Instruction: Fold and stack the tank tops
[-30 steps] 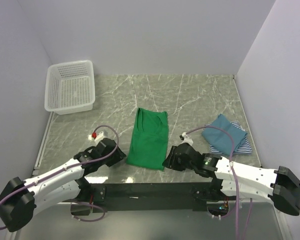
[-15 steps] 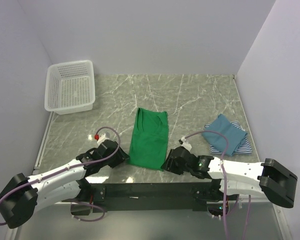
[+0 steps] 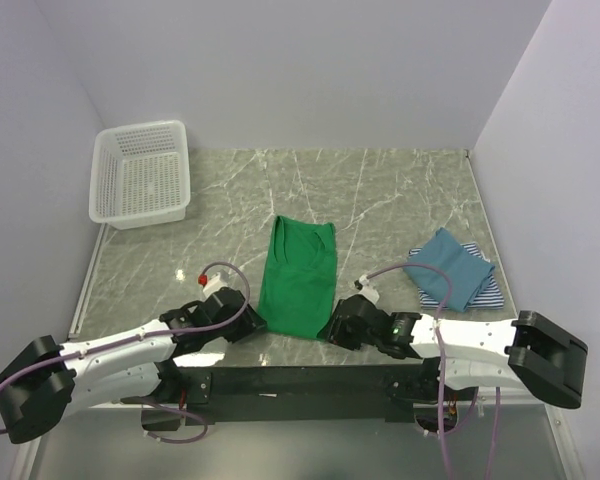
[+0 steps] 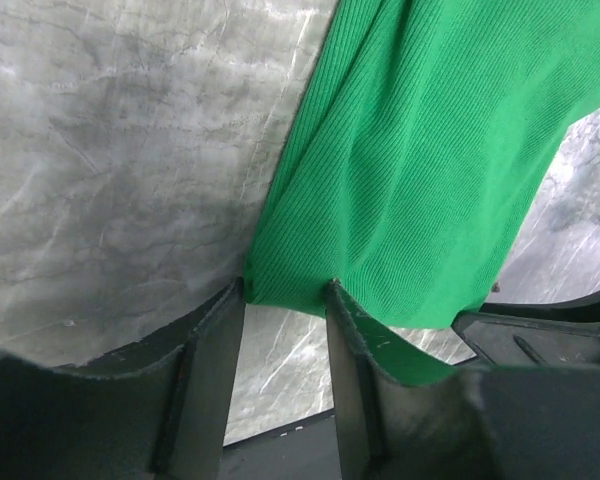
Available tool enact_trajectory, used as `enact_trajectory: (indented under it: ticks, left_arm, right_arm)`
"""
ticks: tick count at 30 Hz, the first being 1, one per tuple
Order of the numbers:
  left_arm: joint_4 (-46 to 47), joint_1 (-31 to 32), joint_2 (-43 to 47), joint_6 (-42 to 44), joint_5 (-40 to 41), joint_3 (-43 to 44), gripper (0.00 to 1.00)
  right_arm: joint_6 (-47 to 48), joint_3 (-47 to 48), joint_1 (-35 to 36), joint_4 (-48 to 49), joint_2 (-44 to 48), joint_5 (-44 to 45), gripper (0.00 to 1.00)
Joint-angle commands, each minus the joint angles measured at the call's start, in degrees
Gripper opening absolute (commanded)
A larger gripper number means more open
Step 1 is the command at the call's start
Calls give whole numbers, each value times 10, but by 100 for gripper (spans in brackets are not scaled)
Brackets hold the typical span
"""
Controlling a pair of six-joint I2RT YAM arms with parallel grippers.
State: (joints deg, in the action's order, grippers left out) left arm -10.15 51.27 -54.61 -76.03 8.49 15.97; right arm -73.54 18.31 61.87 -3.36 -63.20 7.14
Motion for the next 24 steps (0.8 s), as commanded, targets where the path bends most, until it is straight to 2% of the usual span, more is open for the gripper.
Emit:
enact_trajectory:
  ticks: [1,3,6,7,11,14,19,21,24]
  left_arm:
    - [-44,9,-16,-18,18,-8,43]
    - [-41,12,-20,-18,24,-9,41]
    - [-37,16,-25,-11,34,-3,32]
    - [-35,17,-24,-9,34,0,27]
    - [-53,23,-5,5,43,21,11]
    - [-79,27,13,11,50,39,1]
    - [-139,63,42,-7,54,57,0]
    - [-164,86,59,-30,64,63,1]
    - [-218,159,81,-74,87,78,1]
  right_arm:
    - [-5,-18,5,-7,-19,24,36]
    - [0,-16,4,-11,-25,34,27]
    - [14,0,4,-31,-29,44,22]
    - [22,11,5,-40,-29,52,21]
    - [44,30,5,-67,-12,62,4]
    - [67,52,5,-99,-5,66,0]
    - [85,83,33,-159,13,60,0]
    - [77,94,74,-193,21,72,0]
    - [51,125,143,-251,23,103,0]
